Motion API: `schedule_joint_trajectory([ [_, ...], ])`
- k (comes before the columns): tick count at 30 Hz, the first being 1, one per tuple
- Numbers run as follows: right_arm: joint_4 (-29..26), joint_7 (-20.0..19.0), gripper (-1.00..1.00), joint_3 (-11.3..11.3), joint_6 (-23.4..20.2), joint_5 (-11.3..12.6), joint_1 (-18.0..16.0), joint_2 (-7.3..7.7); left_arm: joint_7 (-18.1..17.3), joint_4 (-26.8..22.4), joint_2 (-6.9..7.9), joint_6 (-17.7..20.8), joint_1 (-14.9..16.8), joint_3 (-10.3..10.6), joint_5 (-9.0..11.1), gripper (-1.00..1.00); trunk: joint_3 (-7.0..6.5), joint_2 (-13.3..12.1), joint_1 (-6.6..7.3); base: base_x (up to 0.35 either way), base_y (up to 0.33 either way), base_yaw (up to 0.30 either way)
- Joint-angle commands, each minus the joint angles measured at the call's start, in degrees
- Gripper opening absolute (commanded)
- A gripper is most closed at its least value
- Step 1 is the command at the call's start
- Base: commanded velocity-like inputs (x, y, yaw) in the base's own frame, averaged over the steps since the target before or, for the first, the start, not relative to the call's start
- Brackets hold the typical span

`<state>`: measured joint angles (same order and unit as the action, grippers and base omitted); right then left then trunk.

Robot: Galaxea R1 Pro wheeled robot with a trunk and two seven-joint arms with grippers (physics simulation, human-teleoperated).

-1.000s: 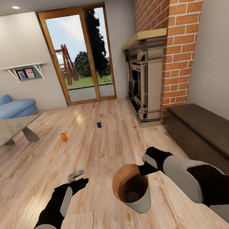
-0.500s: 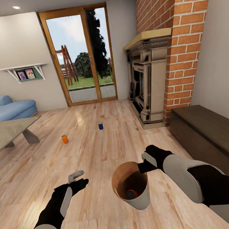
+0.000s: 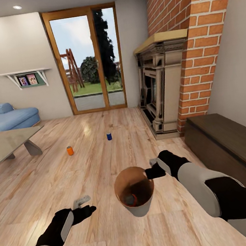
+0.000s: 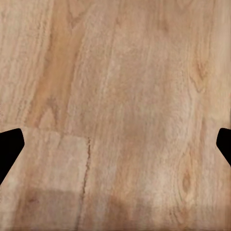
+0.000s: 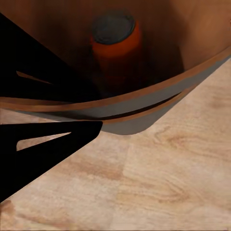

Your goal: Put the three can of soda from the living room inside the tash can in the kitchen.

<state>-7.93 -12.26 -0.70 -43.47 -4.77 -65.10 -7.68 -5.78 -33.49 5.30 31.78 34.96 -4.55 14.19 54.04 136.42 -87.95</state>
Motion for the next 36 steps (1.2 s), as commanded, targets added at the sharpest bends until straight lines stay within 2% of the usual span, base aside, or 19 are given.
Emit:
schedule_joint_trajectory([
  [1, -0.09, -0.44, -1.0, 1.68, -0.21, 2.43, -0.03, 0.03, 0.05, 0.05, 0.01, 0.48, 0.01, 0.0, -0.01, 1.0, -0.01, 0.01, 0.01, 0.01, 0.002, 0.0],
  [6, -0.19, -0.55, -1.0, 1.59, -0.23, 2.27, -0.03, 0.17, 2.3, -0.22, -0.03, 4.95, 0.02, -0.02, 0.24, 1.0, -0.01, 0.01, 0.01, 0.004, 0.001, 0.0],
  [9, -0.17, -0.56, -1.0, 1.31, -0.24, 2.24, 0.1, 0.19, 3.31, -0.42, -0.1, 5.97, -0.01, -0.02, 0.38, 1.0, -0.01, 0.01, 0.01, 0.001, 0.0, 0.0],
  [23, -0.23, -0.2, -1.0, 0.94, 0.07, 2.16, 2.26, 0.29, 4.05, -0.11, -0.37, 6.7, -0.07, 0.38, 0.02, 1.0, -0.01, 0.01, 0.01, 0.0, 0.0, 0.0],
  [29, -0.25, 0.2, -1.0, 0.89, 0.06, 2.14, 2.67, 0.41, 4.12, 0.12, -0.45, 6.8, -0.07, 0.38, -0.02, 1.0, -1.09, -2.4, 1.32, 0.0, 0.0, 0.0],
  [36, -0.31, 0.52, -1.0, 0.87, 0.24, 2.01, 3.4, 0.78, 4.22, 3.93, -0.24, 6.62, -0.03, 0.24, 0.02, 1.0, -2.34, -5.21, 2.86, 0.0, 0.0, 0.0],
])
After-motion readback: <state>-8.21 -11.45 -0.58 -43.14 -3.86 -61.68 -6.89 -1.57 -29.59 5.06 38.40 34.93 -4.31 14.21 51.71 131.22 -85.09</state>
